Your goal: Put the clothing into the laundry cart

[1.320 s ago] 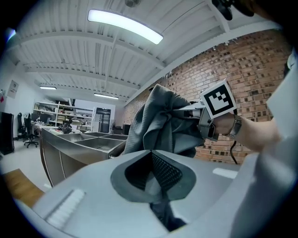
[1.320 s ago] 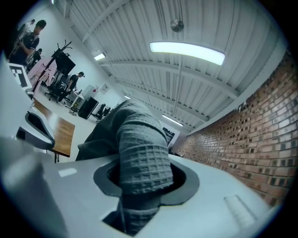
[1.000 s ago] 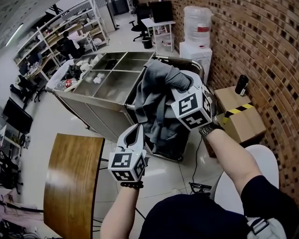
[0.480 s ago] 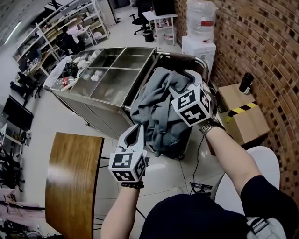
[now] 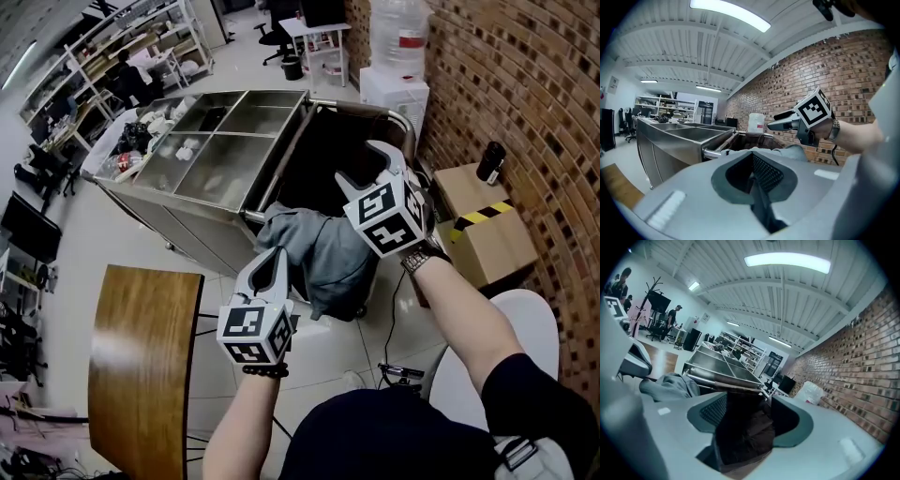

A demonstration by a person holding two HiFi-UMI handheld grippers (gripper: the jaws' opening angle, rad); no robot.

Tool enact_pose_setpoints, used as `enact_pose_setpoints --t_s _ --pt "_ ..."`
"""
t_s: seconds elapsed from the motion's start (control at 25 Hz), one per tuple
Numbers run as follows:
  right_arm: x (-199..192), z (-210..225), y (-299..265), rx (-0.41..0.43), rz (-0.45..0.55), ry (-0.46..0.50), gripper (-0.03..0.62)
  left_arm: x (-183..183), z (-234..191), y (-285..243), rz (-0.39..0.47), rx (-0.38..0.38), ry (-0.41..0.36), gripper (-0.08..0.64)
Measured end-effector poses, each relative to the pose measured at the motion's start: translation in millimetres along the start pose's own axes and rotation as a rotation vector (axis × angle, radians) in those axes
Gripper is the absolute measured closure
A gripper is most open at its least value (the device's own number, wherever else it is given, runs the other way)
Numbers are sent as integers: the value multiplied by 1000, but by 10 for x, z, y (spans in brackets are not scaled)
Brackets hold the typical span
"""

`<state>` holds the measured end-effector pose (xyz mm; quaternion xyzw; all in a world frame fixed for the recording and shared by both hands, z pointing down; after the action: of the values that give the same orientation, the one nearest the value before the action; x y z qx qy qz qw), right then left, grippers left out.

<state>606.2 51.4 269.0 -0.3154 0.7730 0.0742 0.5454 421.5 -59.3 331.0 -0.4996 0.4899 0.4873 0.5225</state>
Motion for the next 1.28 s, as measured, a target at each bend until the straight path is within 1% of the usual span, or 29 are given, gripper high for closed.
enact_pose_setpoints --t_s 0.16,0.24,0.44,0.56,0.76,0.84,1.0,1.28 --pt "23 -103 76 12 8 3 313 -18 0 81 3 0 4 557" --pt "40 -159 125 15 20 -3 316 32 9 141 8 5 4 557" --pt "139 -299 357 -10 45 3 355 42 32 331 16 -7 2 557" --pt "178 -448 539 -17 62 0 371 123 64 514 27 -9 6 557" --pt "312 -728 975 -61 76 16 407 147 131 874 46 -53 -5 557" --pt "352 -856 1153 -66 89 17 435 186 181 1020 56 -65 -6 557" --pt "417 -1041 1522 -82 104 12 457 292 319 1290 70 -91 -16 557" --pt "563 -1381 2170 -89 188 -30 499 434 556 1744 84 -128 -32 557"
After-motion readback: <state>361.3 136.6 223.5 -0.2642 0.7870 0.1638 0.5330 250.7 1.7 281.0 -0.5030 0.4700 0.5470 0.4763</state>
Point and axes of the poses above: the fingertips, and each gripper's own axes: y backward along the fingers, z to its right, x out of its top, the point moved 7 cm from there along y, backward along the fingers, and after that the axes turned 3 degrees about -y, right-handed, at the moved point
